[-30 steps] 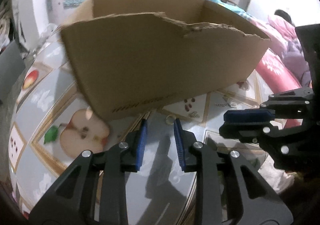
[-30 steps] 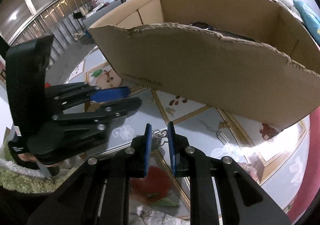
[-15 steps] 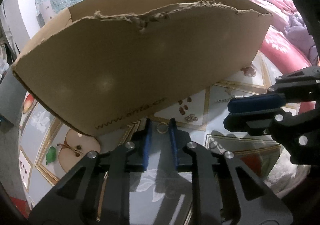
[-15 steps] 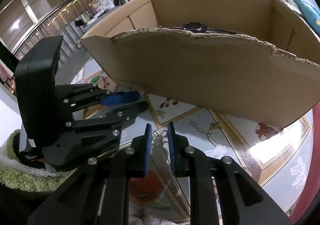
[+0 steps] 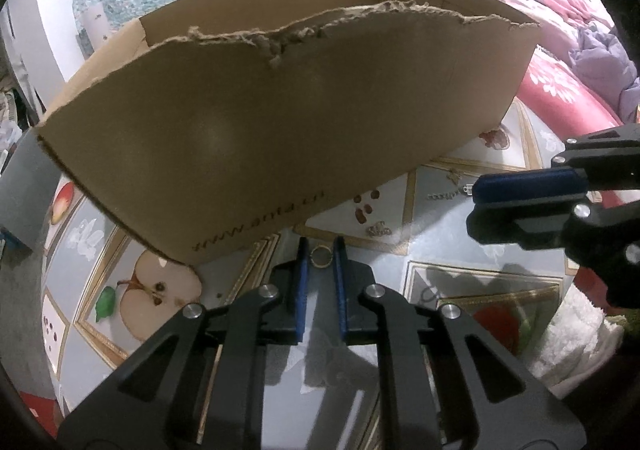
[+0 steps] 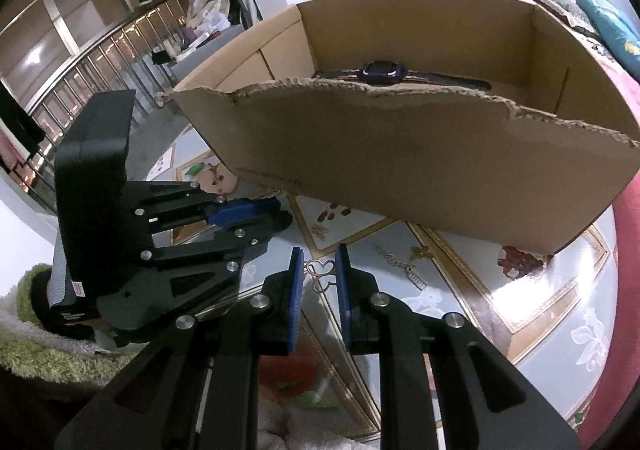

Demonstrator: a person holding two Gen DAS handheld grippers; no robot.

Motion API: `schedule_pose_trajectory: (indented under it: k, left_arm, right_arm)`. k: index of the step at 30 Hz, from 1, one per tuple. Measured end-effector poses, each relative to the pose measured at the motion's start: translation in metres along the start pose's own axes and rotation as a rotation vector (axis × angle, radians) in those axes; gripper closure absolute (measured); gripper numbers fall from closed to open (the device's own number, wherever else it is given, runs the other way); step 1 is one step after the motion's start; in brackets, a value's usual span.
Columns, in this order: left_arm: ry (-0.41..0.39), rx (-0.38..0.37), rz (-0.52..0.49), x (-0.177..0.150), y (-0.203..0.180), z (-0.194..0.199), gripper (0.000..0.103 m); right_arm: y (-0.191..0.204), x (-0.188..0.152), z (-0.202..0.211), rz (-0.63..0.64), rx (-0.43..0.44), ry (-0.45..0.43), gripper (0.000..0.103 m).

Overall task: Organize jewelry
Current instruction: 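Carry the charm with the right gripper into the box while the left gripper carries the ring in, then open both grippers over the box and lift them out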

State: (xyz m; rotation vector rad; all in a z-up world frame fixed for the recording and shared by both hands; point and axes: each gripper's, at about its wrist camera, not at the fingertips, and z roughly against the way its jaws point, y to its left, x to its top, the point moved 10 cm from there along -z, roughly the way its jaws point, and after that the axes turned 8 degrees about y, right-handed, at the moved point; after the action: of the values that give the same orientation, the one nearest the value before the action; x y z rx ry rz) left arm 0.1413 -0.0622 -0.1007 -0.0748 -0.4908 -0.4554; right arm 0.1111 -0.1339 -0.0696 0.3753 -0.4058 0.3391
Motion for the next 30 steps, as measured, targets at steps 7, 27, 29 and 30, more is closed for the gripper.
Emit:
schedule_pose_trajectory:
  k: [7,27,29,30]
  left_arm:
    - [-0.063,-0.018,0.03,0.0,0.0,0.04,0.092]
    - [-0.226,-0.172,0.105,0.1,0.01,0.093,0.092]
    - [-0.208,-0.178,0.105,0.109,0.01,0.081,0.092]
    - [-0.198,-0.186,0.106,0.113,0.009,0.075,0.092]
  right_arm:
    - [0.001,0.01,0.025,0.021,-0.004,-0.069,0.087]
    - [-0.037,0.099,0.065,-0.016,-0.075,-0.176,0.087]
    - [-0.049,0.107,0.055,-0.044,-0.072,-0.145,0.087]
    - [-0.053,0.111,0.049,-0.056,-0.062,-0.127,0.087]
